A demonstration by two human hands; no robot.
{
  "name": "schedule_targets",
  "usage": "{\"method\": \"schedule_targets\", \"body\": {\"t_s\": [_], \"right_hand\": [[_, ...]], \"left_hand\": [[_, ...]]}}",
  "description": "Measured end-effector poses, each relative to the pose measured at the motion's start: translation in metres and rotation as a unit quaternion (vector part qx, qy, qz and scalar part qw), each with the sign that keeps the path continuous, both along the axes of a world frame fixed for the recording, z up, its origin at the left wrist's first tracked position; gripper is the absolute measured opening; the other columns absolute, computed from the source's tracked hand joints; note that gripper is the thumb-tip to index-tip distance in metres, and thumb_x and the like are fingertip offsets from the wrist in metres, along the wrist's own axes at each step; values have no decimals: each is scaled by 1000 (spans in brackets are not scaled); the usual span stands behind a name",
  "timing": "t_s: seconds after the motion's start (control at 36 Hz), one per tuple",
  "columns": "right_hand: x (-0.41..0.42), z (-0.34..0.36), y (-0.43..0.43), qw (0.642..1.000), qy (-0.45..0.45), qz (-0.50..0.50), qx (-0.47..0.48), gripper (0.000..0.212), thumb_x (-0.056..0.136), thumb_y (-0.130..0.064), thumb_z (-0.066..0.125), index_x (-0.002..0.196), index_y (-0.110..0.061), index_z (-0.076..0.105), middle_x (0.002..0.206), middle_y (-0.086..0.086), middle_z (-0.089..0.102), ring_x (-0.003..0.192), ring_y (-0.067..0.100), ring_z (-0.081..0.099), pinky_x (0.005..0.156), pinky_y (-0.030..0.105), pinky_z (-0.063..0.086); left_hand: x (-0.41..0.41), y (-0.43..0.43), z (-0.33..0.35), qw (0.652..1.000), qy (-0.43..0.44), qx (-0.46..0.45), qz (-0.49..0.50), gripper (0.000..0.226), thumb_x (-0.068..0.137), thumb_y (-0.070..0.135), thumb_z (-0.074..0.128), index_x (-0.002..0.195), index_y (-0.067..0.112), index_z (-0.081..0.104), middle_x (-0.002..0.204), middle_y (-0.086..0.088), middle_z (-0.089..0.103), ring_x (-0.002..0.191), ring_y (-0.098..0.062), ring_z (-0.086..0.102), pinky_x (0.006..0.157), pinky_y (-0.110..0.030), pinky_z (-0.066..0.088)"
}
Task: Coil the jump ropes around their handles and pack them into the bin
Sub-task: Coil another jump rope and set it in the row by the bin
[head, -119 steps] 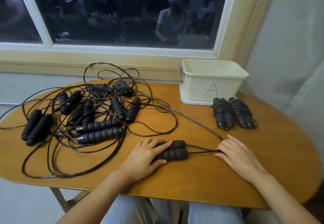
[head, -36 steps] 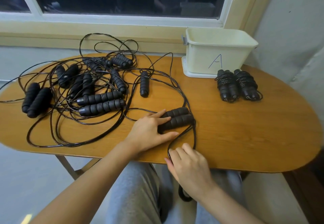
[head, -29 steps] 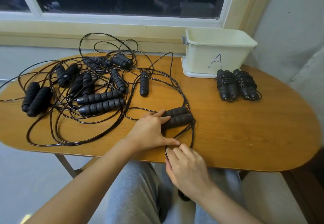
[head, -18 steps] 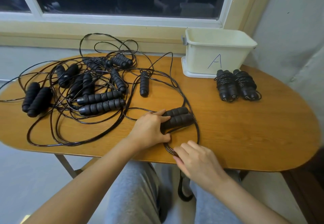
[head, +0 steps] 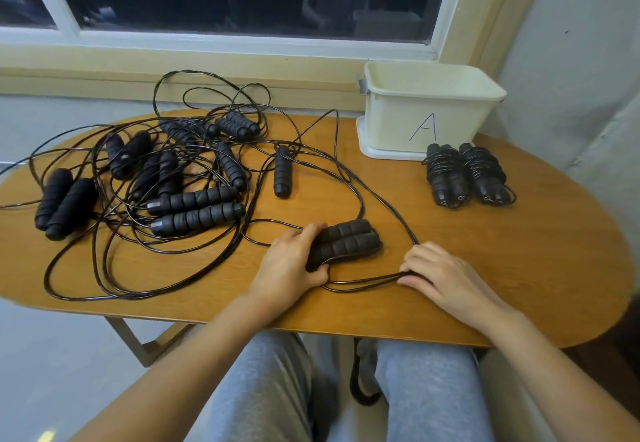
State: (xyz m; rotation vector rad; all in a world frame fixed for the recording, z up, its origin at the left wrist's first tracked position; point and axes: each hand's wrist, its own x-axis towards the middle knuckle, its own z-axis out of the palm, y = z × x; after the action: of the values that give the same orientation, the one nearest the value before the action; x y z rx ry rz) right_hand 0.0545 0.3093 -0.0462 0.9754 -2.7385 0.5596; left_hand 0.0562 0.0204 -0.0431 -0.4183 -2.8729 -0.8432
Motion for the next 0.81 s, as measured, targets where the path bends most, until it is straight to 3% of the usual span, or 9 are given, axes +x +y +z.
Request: {"method": "schedule_targets", "body": {"t_s": [0.14, 0.31, 0.56, 0.61, 0.72, 0.81], "right_hand": [[-7, -1, 1, 999, -25, -6, -21, 34, 95, -52, 43, 99, -29, 68, 94, -23, 55, 96, -2, 51, 76, 25, 50], [-12, 2, 2, 998, -52, -19, -41, 35, 92, -53, 45, 96, -29, 71, 92, -22, 58, 97, -3, 53, 79, 20, 47], [-19, 7, -5, 995, -86, -38, -15, 32, 89, -61, 41, 90, -35, 60, 92, -24, 52, 95, -4, 51, 77, 16, 41], [-23, 10, -7, 994, -94, -45, -18, 30, 87, -64, 41, 87, -38, 56, 92, -24, 52, 96, -4, 51, 79, 19, 44], [-35, 21, -8, 984, -143, -88, -52, 25, 79, -66, 49, 76, -42, 54, 90, -19, 54, 97, -1, 47, 87, 29, 40], [-46, 37, -10, 965, -229, -99, -83, 26, 84, -51, 58, 73, -28, 62, 79, -12, 63, 88, 7, 54, 83, 36, 40]], "left_hand": [[-5, -5, -8, 999, 10, -18, -25, 73, 87, 32, 69, 151, 25, 35, 154, -3, 37, 133, -22, 38, 114, -42, 33], [-9, -8, -15, 996, 51, -47, -50, 70, 87, 50, 42, 147, 14, 43, 131, -8, 55, 116, -24, 48, 101, -41, 43], [-7, -17, -11, 987, 125, -75, -59, 64, 94, 44, 40, 147, 10, 40, 128, -13, 54, 114, -27, 51, 94, -43, 49], [-7, -19, -5, 988, 119, -56, -76, 64, 95, 45, 40, 149, 11, 37, 131, -12, 51, 118, -24, 47, 99, -38, 45], [-4, -21, 16, 988, 108, -11, -112, 65, 95, 46, 38, 152, 17, 31, 136, 0, 40, 123, -8, 35, 106, -8, 21], [-4, -21, 32, 974, 163, -19, -154, 60, 95, 39, 45, 148, 14, 35, 133, -3, 45, 118, -11, 40, 106, -16, 28]]}}
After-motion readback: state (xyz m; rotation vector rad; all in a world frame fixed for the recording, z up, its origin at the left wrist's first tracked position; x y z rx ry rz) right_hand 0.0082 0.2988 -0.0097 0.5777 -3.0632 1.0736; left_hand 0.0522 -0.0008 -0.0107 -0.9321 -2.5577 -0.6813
